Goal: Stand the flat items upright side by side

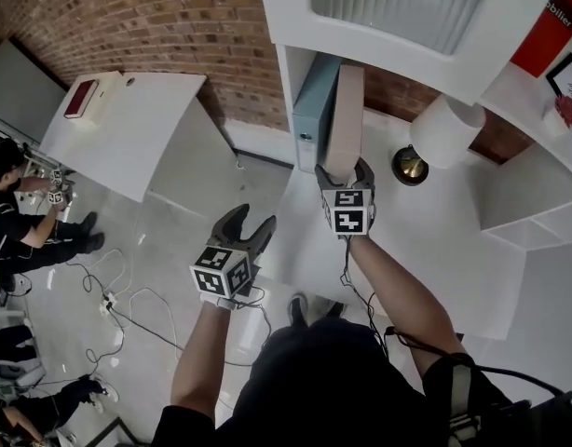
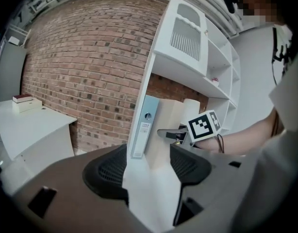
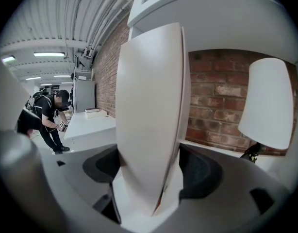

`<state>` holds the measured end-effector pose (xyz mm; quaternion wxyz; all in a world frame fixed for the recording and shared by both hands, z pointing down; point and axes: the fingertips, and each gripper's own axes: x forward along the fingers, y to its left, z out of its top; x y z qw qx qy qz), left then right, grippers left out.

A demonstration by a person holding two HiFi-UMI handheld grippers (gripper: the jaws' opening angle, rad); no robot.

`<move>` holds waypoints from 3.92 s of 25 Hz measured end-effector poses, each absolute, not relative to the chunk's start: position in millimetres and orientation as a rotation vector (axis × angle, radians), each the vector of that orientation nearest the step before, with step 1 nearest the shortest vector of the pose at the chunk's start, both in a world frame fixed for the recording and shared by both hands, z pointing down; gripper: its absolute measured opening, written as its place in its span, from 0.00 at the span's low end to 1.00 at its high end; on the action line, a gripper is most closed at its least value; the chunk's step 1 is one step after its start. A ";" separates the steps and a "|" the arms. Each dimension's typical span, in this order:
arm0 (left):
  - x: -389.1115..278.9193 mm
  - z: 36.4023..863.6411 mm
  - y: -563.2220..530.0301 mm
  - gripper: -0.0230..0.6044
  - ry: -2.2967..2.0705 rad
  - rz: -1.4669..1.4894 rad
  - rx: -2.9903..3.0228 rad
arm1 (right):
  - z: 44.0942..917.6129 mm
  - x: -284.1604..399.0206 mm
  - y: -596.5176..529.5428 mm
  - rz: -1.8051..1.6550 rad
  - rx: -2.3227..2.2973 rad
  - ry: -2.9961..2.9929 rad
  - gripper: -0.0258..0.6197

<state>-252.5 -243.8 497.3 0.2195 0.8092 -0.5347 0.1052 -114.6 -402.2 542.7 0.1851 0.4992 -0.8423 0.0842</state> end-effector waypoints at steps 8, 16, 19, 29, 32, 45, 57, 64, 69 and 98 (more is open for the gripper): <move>-268.5 501.3 -243.9 0.48 -1.541 0.276 2.177 | 546.2 -117.2 -437.8 0.253 1.384 -2.374 0.61; -274.7 504.8 -249.4 0.48 -1.551 0.275 2.155 | 545.8 -133.6 -450.3 0.220 1.304 -2.409 0.65; -277.4 504.3 -252.3 0.48 -1.551 0.266 2.156 | 545.3 -134.0 -450.9 0.218 1.292 -2.419 0.65; -268.8 492.7 -267.1 0.48 -1.471 0.220 2.246 | 516.0 -120.7 -411.7 0.183 1.212 -2.528 0.58; -255.8 488.1 -270.9 0.47 -1.418 0.205 2.294 | 503.6 -108.3 -394.7 0.185 1.221 -2.541 0.55; -190.7 411.5 -266.9 0.30 -1.277 0.087 2.596 | 416.7 -59.5 -305.5 0.190 1.498 -2.636 0.13; -115.2 366.6 -235.8 0.11 -1.068 -0.042 2.775 | 367.4 -20.8 -230.1 0.002 1.539 -2.675 0.04; -70.6 352.2 -231.5 0.11 -1.127 -0.057 2.778 | 357.5 25.6 -211.8 -0.002 1.557 -2.702 0.04; -31.4 346.7 -222.2 0.11 -1.163 -0.052 2.773 | 357.2 65.1 -203.2 0.001 1.558 -2.700 0.04; 15.3 341.4 -201.2 0.11 -1.213 -0.020 2.780 | 354.3 108.2 -189.1 -0.084 1.500 -2.703 0.04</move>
